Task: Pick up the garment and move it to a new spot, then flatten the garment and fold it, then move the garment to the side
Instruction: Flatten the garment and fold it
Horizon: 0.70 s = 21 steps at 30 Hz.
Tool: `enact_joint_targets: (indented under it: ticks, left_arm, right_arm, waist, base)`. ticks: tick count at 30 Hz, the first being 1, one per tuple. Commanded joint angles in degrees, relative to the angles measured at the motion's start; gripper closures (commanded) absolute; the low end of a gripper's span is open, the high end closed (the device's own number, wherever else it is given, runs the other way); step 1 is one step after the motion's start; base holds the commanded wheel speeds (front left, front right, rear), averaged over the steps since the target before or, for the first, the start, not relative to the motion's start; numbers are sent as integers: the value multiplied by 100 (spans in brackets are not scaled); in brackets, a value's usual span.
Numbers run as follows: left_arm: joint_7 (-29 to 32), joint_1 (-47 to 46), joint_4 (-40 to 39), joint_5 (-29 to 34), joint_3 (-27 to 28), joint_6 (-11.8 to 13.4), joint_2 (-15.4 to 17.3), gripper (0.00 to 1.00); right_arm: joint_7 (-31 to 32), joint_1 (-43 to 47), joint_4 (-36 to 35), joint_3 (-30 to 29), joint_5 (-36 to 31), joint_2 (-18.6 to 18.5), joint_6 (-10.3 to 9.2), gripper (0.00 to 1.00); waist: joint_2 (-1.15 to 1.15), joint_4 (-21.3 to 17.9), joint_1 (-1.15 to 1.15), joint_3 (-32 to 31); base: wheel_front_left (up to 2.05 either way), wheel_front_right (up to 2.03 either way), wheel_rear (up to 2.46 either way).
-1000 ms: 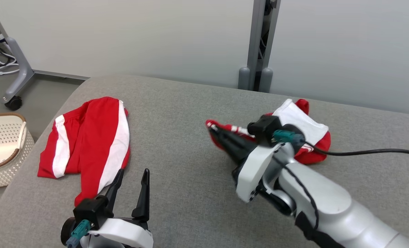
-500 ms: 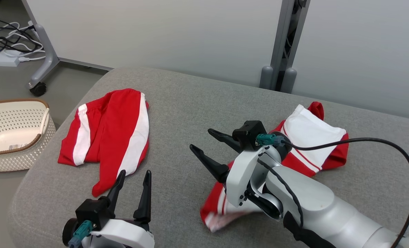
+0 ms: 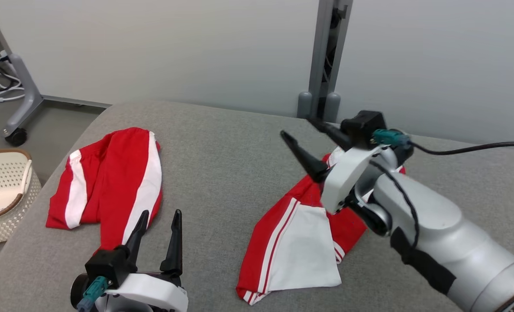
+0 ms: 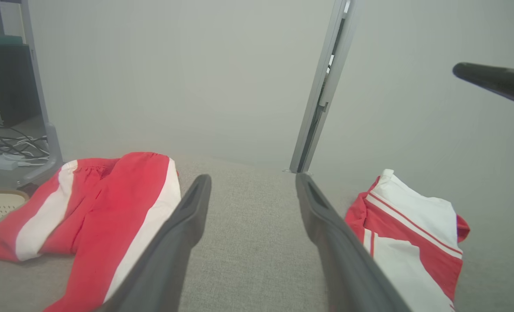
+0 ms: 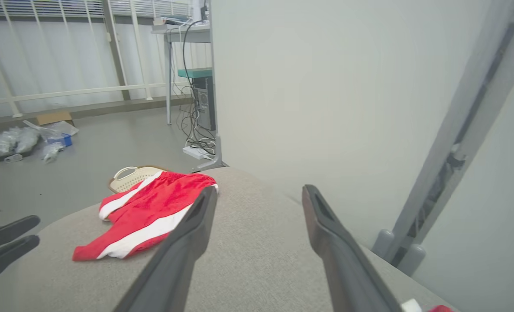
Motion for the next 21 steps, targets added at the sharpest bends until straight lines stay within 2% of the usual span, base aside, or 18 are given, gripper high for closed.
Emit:
enact_joint_targets:
  ticks: [1, 5, 9, 15, 21]
  left_arm:
    - [-17, -41, -51, 27, 38, 24, 21, 0]
    - [-17, -68, -146, -27, 122, 35, 21, 0]
    - [-17, -79, -208, -12, 189, 47, 21, 0]
    - [-17, -118, -220, 6, 191, 20, 22, 0]
    - [-17, -106, -213, 13, 209, 0, 22, 0]
  right_arm:
    - [-75, 41, 0, -263, -120, -167, 1, 0]
    - [-64, 447, -454, -1493, -692, -548, 1, 0]
    - [-67, 1171, -1056, -3039, -1311, -755, 1, 0]
    - [-68, 2592, -1941, -4776, -2299, -531, 1, 0]
    - [-68, 3537, -2413, -5485, -2890, -236, 1, 0]
  waist:
    - [0, -168, 0, -31]
    - [0, -436, 0, -31]
    - [0, -707, 0, -24]
    - [0, -1006, 0, 17]
    - [0, -1196, 0, 54]
  base:
    - [0, 0, 0]
    - [0, 0, 0]
    - [0, 0, 0]
    - [0, 0, 0]
    - [0, 0, 0]
